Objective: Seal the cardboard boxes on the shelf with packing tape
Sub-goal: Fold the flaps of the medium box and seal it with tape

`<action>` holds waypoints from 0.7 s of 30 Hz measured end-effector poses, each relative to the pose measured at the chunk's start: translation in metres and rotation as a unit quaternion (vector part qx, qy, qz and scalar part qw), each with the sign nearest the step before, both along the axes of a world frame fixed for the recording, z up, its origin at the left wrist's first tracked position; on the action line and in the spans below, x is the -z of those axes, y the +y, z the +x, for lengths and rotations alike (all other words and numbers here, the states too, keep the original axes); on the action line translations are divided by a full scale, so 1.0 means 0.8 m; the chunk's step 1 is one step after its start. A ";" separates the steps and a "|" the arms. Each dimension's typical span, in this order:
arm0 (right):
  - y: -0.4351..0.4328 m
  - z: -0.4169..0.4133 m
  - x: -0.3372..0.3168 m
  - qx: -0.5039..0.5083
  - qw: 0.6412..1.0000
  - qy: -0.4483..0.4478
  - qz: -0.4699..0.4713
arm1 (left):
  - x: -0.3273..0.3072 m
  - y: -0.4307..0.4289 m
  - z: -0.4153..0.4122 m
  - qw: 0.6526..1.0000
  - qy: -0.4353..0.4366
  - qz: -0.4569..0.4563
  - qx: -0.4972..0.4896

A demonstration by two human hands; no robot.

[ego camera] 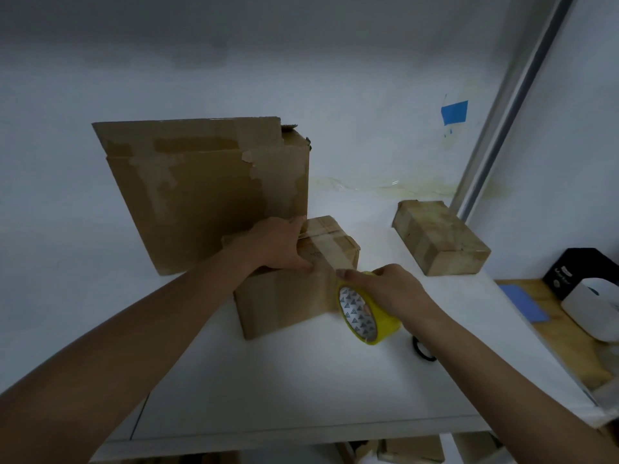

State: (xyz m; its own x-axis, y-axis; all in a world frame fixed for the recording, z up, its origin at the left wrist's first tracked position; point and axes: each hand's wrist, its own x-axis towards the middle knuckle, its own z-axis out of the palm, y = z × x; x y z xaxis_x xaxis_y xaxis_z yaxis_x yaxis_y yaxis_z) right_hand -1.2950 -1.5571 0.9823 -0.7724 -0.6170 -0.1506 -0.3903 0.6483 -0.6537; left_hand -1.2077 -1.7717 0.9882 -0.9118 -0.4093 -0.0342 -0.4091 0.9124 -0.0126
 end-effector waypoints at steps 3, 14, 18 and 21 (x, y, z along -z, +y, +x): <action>0.000 0.004 0.003 -0.002 1.000 0.003 0.016 | -0.001 -0.002 0.000 1.000 0.000 0.008 -0.001; -0.004 0.013 0.033 0.010 0.998 -0.012 0.056 | -0.007 0.002 0.003 1.000 0.009 0.028 0.003; -0.005 0.018 0.033 -0.003 0.998 -0.013 0.062 | -0.007 0.001 0.002 0.999 0.013 0.045 0.009; -0.004 0.018 0.024 -0.012 0.998 -0.024 0.059 | -0.010 -0.003 0.001 0.997 0.008 0.070 0.015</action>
State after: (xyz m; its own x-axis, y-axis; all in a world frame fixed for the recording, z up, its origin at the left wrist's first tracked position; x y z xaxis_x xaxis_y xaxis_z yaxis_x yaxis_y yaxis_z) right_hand -1.2806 -1.5607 0.9632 -0.7483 -0.6104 -0.2596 -0.3766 0.7132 -0.5912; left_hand -1.2067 -1.7740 0.9965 -0.9244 -0.3741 -0.0744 -0.3808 0.9165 0.1227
